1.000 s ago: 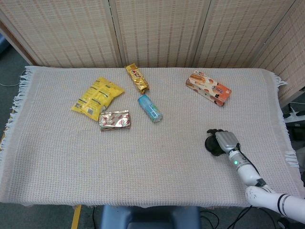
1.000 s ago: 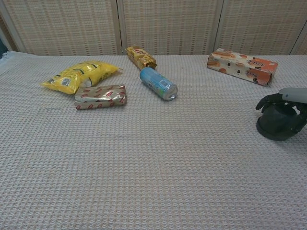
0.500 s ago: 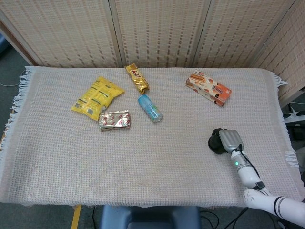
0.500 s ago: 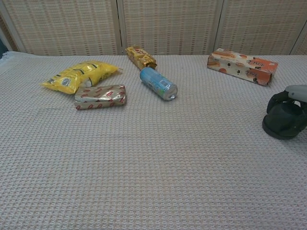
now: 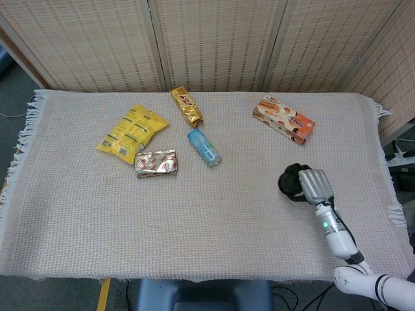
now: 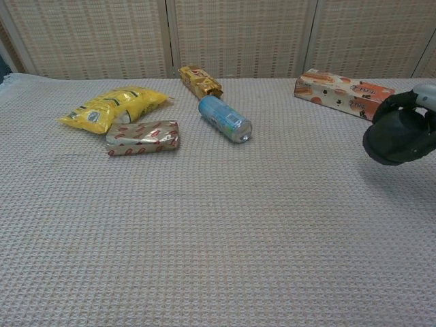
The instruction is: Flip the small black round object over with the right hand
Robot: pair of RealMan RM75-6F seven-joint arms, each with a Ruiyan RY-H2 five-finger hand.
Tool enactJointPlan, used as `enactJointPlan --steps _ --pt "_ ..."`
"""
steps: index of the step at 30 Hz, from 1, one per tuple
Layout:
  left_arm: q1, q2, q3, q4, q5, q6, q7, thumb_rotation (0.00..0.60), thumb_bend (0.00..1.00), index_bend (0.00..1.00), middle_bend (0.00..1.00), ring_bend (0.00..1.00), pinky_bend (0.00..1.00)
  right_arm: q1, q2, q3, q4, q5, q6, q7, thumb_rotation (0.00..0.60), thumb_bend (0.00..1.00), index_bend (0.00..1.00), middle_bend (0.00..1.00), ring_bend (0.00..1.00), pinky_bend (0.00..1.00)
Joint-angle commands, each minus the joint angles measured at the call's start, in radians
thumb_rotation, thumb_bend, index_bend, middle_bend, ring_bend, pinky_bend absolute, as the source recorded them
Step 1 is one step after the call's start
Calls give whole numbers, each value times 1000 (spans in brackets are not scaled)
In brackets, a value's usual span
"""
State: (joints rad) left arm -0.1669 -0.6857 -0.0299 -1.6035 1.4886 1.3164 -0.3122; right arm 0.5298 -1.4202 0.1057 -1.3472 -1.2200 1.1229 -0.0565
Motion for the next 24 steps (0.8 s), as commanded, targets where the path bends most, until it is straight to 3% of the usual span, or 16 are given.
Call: enactJointPlan --steps 1,5,9,14,19,22,24 --pt "0 0 0 0 0 0 1 600 442 187 0 0 223 -48 -21 -10 63 -242 213 237 600 275 686 607 679 700" --pt "0 0 1 -2 1 1 4 600 442 187 0 0 223 -67 -42 -28 154 -342 316 306 600 274 695 614 686 705" --pt "1 0 0 -2 0 1 4 600 442 187 0 0 223 -80 19 -44 95 -259 192 149 600 274 705 618 691 712" --pt "0 0 -1 -2 -3 -2 4 600 442 188 0 0 223 -76 125 -14 -94 69 -17 -283 600 274 709 620 694 717" --pt "-1 0 0 -2 -2 -3 7 600 442 187 0 0 223 -43 134 23 -174 372 -23 -605 600 274 712 622 698 721" --pt "-2 0 0 -3 -3 -7 8 600 442 188 0 0 223 -30 117 47 -186 406 -8 -617 600 274 712 623 698 721" --pt "-2 0 0 -3 -4 -7 7 600 442 188 0 0 223 -38 111 58 -182 322 -13 -502 600 275 712 624 698 722"
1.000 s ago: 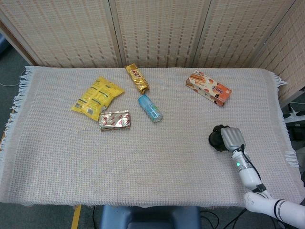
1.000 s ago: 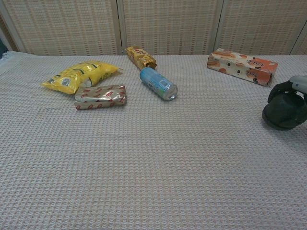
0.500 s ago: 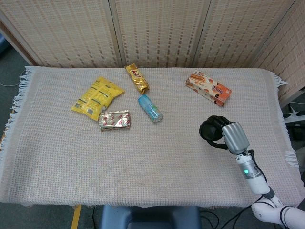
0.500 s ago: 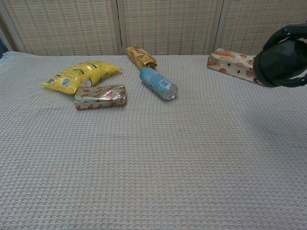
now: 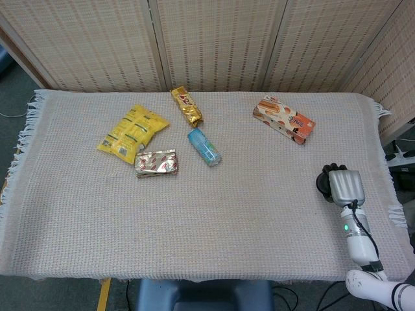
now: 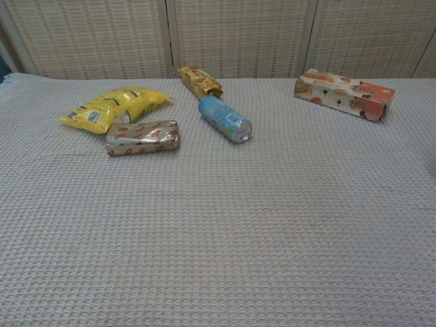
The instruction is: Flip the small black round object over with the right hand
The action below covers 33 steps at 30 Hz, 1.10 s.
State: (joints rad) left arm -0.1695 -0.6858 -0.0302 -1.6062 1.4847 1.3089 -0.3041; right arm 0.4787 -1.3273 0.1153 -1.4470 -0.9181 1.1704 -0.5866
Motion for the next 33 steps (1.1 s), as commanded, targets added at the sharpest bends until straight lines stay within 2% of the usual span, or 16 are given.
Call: enactJointPlan --steps 1,5,8,11,14,18,22,28,33 --pt "0 0 0 0 -1 0 -1 600 442 187 0 0 223 8 16 49 -76 -33 -59 90 600 274 712 624 699 723" --pt "-1 0 0 0 0 -3 -3 600 443 185 0 0 223 -19 -6 31 -7 -355 14 451 600 274 707 626 698 724" --pt "-1 0 1 0 3 -3 -1 600 444 186 0 0 223 -30 -49 9 99 -575 156 717 600 275 700 626 692 723" --pt "-1 0 2 -1 3 -2 0 600 442 186 0 0 223 -35 -106 3 215 -704 308 905 600 274 698 626 686 723" --pt "-1 0 1 -1 1 -2 0 600 441 186 0 0 223 -41 -150 8 299 -751 402 991 600 275 696 626 683 723" --pt "-1 0 1 -1 2 -3 0 600 442 185 0 0 223 -45 -163 1 343 -754 411 1004 600 275 696 626 683 723" --pt "-2 0 2 -2 2 -4 3 600 442 185 0 0 223 -47 -140 -13 314 -719 335 929 600 274 696 626 684 723" --pt "-2 2 2 -5 0 -7 2 600 441 186 0 0 223 -52 -78 -20 189 -564 118 695 600 275 697 626 685 723" --pt "-2 2 2 -5 2 -8 1 600 442 186 0 0 223 -33 -38 -13 113 -431 -52 589 600 275 697 626 685 723"
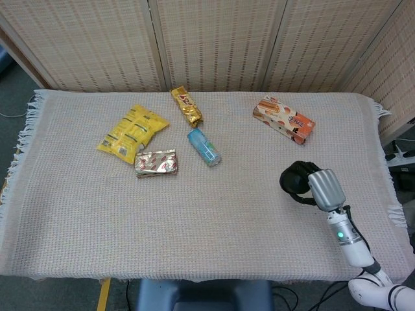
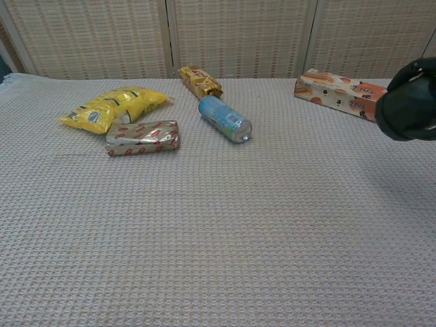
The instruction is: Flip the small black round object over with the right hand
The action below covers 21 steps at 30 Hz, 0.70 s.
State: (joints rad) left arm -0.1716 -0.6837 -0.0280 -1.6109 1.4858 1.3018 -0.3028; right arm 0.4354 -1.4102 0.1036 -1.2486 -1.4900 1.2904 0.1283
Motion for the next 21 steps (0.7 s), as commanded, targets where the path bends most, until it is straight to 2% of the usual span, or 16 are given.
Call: enactJointPlan --steps 1,6,21 --pt "0 0 0 0 1 0 0 600 442 186 0 0 223 15 53 -1 -97 164 -204 -131 600 275 697 626 685 723" --pt "-1 0 2 -1 5 -2 1 600 442 183 0 0 223 44 81 10 -129 258 -334 -138 600 275 697 626 685 723" --pt "-3 0 3 -2 5 -6 4 600 441 185 0 0 224 82 23 38 -37 325 -426 -107 600 274 667 626 656 717"
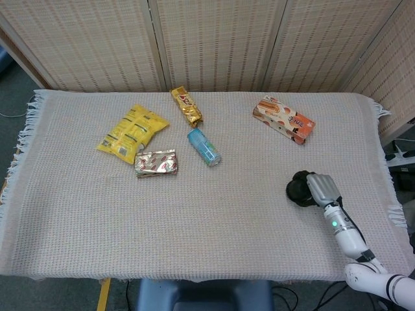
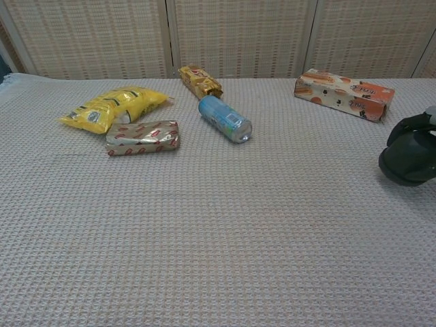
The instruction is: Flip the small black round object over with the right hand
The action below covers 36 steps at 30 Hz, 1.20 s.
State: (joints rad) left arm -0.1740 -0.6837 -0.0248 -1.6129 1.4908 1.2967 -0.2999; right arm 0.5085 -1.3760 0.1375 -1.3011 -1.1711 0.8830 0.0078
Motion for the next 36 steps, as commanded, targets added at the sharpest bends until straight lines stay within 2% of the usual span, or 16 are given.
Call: enactJointPlan --steps 1,5,7,13,18,23,30,32,36 --pt "-1 0 0 -1 0 -1 1 600 441 185 0 0 224 14 -17 5 25 7 -32 24 600 275 664 626 651 715" --pt "-1 1 0 0 -1 -2 -1 600 442 184 0 0 224 27 -26 5 45 2 -76 72 600 274 639 621 613 682" --pt "-1 1 0 0 -1 -2 -4 600 442 182 0 0 224 31 -23 2 47 -4 -93 90 600 275 613 578 558 633" --pt "0 2 1 2 3 0 -9 600 441 184 0 0 224 36 -5 -11 45 -29 -116 117 600 274 484 270 209 429" --pt "-1 2 2 2 5 -1 -10 600 441 181 0 0 224 39 16 -24 35 -33 -136 112 600 275 390 97 28 254" --pt "0 3 2 2 5 1 -14 600 442 182 0 0 224 47 41 -37 16 -23 -171 95 600 274 257 7 0 118" --pt "-1 3 2 3 5 0 -15 600 441 184 0 0 224 56 68 -49 -12 -10 -201 78 600 252 33 0 0 39" --pt "-1 3 2 4 5 -1 -16 600 442 186 0 0 225 53 70 -49 -16 -16 -185 72 600 241 1 0 0 26" --pt "-1 4 3 4 5 -1 -17 600 441 187 0 0 224 41 70 -47 -25 -33 -136 63 600 237 0 0 0 12"
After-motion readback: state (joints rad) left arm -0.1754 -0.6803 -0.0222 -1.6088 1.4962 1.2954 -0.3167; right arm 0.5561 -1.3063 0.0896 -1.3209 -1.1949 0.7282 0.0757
